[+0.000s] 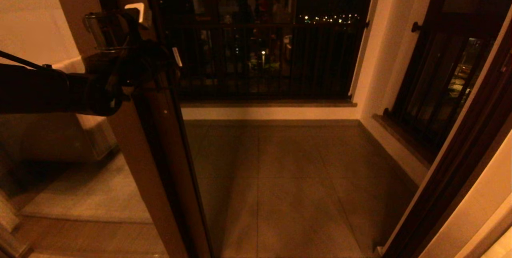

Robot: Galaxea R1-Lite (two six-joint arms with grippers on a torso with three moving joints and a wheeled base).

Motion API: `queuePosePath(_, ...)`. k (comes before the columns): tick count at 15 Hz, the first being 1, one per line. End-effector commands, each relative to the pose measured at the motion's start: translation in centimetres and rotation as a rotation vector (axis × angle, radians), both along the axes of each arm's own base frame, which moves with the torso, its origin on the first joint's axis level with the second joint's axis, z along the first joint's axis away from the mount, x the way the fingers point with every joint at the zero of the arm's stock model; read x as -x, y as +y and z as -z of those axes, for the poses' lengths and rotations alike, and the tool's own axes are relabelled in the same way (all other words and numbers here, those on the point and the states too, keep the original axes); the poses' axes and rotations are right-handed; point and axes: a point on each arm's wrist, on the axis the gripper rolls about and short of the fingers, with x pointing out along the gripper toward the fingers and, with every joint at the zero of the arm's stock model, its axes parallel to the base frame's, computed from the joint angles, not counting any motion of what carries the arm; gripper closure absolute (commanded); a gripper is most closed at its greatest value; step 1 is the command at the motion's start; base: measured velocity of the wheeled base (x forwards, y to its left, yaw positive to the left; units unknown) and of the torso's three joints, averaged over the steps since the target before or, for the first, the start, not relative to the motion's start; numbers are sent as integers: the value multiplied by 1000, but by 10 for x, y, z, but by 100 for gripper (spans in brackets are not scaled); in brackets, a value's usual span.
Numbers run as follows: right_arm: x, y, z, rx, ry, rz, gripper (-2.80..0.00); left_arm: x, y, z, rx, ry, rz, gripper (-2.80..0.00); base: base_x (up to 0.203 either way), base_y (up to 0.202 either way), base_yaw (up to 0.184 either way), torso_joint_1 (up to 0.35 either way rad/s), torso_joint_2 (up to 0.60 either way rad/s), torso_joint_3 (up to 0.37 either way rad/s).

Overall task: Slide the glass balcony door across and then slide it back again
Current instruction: Open the slid door

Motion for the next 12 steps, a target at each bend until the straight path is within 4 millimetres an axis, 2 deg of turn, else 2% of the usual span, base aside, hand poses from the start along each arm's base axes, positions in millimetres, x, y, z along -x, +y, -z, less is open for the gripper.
queuePosePath(1,0,0,0,1,1,0,0,13,-8,-13,6,-32,31,0,0,0,0,0,0,0)
queuePosePath(4,0,0,0,1,0,0,0,50,-23,-28,11,-46,95,0,0,0,0,0,0,0)
queuePosePath(6,0,0,0,1,1,0,0,88,-21,-33,9,-35,114,0,0,0,0,0,0,0)
queuePosePath(9,0,0,0,1,1,0,0,164,0,-37,5,-20,116,0,0,0,0,0,0,0)
queuePosePath(12,0,0,0,1,2,0,0,251,26,-23,-21,-14,102,0,0,0,0,0,0,0)
